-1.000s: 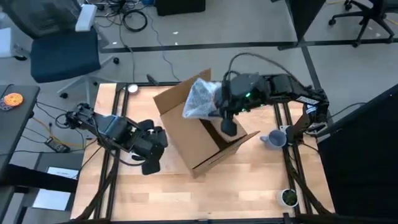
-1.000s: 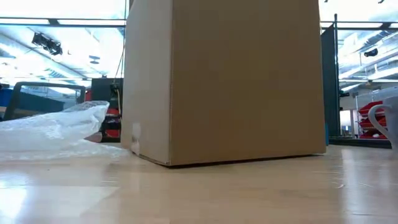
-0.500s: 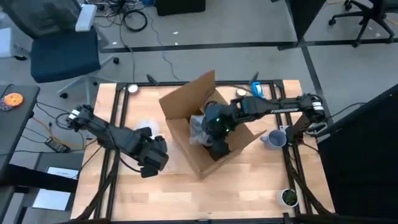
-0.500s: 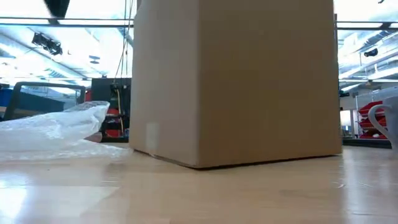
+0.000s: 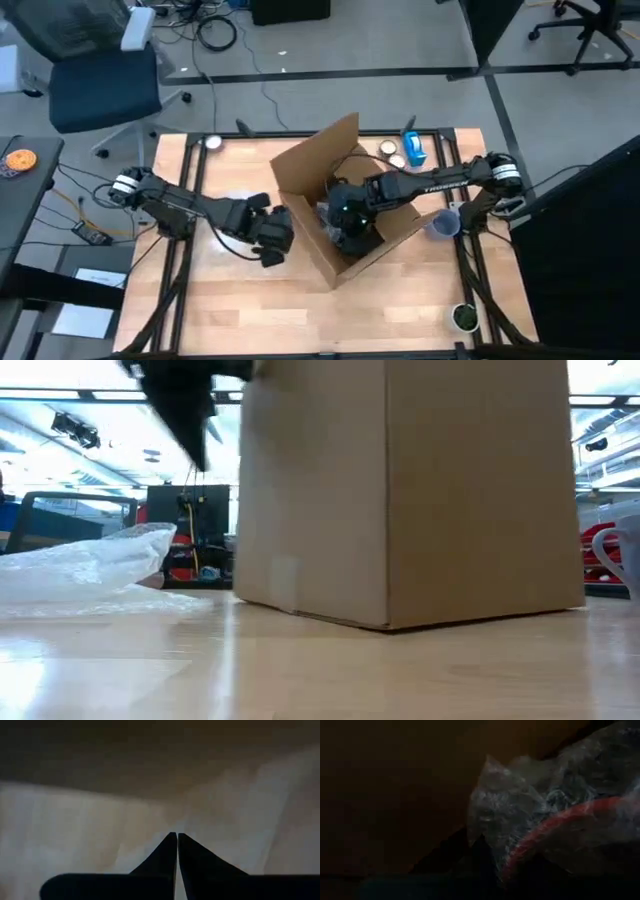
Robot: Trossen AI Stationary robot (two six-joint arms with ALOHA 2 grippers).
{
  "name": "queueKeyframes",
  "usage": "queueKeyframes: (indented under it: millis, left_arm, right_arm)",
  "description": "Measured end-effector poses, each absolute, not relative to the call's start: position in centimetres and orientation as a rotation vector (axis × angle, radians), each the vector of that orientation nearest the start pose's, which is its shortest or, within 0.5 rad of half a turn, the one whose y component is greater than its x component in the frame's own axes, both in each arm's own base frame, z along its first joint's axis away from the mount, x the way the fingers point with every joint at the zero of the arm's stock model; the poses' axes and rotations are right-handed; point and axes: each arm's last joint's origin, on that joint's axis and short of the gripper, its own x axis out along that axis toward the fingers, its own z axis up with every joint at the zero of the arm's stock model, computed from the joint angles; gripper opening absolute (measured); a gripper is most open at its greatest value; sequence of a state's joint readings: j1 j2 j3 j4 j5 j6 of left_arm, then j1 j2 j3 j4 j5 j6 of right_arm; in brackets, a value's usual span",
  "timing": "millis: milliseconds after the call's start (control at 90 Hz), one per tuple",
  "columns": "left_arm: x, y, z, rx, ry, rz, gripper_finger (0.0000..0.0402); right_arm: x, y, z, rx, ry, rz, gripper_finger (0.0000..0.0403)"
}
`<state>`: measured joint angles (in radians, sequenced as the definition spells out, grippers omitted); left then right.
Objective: Wrap mug
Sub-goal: Put the wrapped orange mug into the box
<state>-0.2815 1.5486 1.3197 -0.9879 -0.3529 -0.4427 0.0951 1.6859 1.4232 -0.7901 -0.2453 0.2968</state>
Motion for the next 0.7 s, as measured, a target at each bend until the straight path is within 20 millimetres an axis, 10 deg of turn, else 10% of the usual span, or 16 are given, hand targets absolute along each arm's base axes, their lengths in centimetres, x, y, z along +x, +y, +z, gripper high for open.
queueKeyframes:
  millis: [411,700]
  left_arm:
    - [31.9,-7.4,29.8,-0.017,0.794,0.254,0.0000]
    - [31.6,-7.3,29.6,-0.005,0.827,0.258,0.0000]
  right_arm:
    - [33.2,4.2,23.8,0.292,1.226,0.063,0.0012]
    - [33.4,4.1,24.3,0.297,1.218,0.035,0.0098]
